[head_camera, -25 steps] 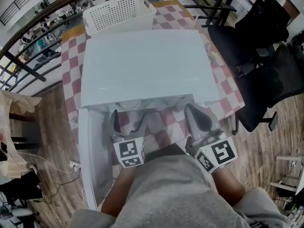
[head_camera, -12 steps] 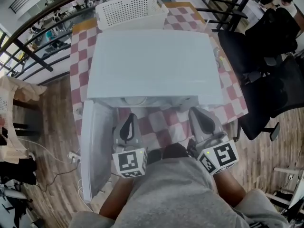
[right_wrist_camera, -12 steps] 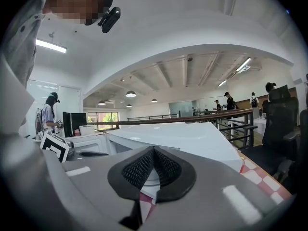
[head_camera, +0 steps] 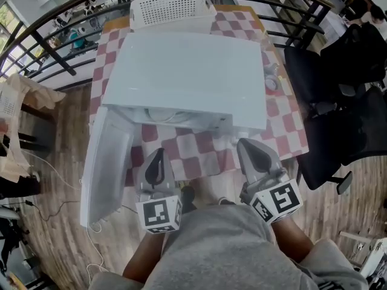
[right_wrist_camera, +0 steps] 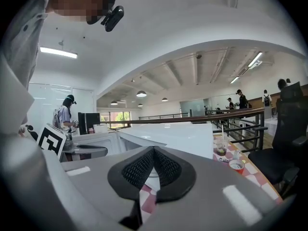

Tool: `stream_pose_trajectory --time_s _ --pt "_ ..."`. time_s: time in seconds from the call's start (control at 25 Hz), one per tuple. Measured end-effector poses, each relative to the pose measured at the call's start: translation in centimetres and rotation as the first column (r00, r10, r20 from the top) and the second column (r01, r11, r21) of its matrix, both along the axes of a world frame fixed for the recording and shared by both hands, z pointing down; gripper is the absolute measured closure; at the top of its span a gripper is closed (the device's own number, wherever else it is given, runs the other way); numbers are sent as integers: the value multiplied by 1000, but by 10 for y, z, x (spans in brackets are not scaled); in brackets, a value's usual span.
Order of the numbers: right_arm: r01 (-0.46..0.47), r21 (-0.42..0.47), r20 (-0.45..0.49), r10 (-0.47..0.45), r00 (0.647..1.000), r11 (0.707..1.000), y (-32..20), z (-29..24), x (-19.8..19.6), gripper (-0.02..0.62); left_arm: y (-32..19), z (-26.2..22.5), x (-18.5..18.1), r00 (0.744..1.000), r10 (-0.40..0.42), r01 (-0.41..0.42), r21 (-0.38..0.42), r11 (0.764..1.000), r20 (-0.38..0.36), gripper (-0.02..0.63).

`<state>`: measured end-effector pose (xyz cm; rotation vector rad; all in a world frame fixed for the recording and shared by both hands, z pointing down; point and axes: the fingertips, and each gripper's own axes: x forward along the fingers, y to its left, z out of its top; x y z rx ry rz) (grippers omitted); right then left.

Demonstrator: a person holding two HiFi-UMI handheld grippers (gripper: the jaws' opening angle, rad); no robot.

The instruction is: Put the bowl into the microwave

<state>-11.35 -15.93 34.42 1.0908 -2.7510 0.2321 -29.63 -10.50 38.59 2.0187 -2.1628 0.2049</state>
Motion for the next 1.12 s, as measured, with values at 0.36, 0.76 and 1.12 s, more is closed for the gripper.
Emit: stream_pose_trajectory --time_s 0.36,0.76,1.12 --pt "94 -10 4 -94 996 996 35 8 78 598 64 -8 82 995 -98 97 20 995 32 595" --pt "180 -29 16 -179 984 983 98 16 152 598 152 -27 162 982 -189 189 29 982 12 595" --pt "241 -19 30 -241 970 970 131 14 172 598 184 -41 196 977 -212 210 56 976 23 595"
